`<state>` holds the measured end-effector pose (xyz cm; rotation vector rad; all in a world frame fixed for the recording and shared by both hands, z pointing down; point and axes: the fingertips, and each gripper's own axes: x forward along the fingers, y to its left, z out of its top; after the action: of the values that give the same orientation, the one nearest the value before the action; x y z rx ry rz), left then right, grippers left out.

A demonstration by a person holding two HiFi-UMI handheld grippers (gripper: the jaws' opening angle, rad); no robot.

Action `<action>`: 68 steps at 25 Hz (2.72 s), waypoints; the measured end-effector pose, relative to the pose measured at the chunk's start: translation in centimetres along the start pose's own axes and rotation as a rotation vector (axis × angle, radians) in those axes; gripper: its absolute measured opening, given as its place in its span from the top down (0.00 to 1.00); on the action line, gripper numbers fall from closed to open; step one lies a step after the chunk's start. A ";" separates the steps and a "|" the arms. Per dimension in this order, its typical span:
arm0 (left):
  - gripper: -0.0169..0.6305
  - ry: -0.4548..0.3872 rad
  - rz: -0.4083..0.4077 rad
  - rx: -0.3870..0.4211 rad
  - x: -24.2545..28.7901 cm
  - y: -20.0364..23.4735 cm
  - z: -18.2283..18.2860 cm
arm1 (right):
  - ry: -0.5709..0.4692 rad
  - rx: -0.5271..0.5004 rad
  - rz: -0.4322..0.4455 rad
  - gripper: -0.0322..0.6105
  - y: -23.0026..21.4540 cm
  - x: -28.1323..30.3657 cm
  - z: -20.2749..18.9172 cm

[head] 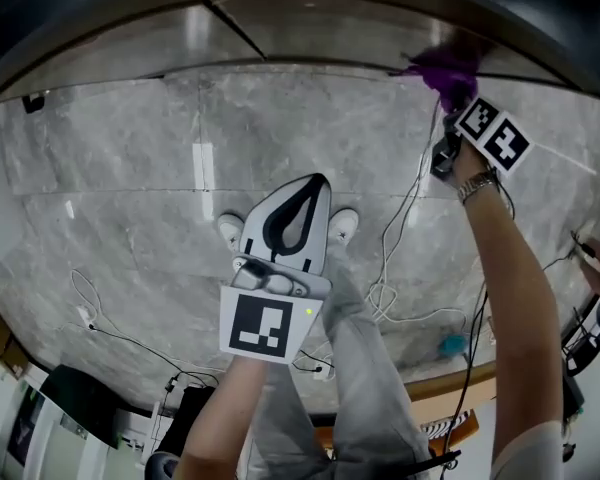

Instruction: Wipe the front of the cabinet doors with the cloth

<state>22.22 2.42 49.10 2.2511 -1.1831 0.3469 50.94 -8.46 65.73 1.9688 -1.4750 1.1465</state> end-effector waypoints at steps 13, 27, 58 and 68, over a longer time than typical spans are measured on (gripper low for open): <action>0.96 -0.005 -0.062 0.064 -1.2 3.1 1.1 | 0.070 -0.019 0.054 0.77 6.2 -1.1 -8.2; 0.96 -0.007 0.167 0.019 -9.2 15.1 -1.3 | 0.144 -0.140 0.305 0.77 28.8 3.5 -14.3; 0.96 0.032 0.072 0.014 2.6 1.7 -3.8 | 0.096 -0.051 -0.058 0.77 -2.8 6.6 -5.0; 0.96 0.022 0.022 0.062 0.8 4.2 -1.9 | 0.211 -0.028 0.091 0.77 7.7 4.9 -13.5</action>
<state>19.33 1.08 52.51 2.2824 -1.2010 0.4214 39.40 -3.98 76.28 1.7188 -1.4727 1.3197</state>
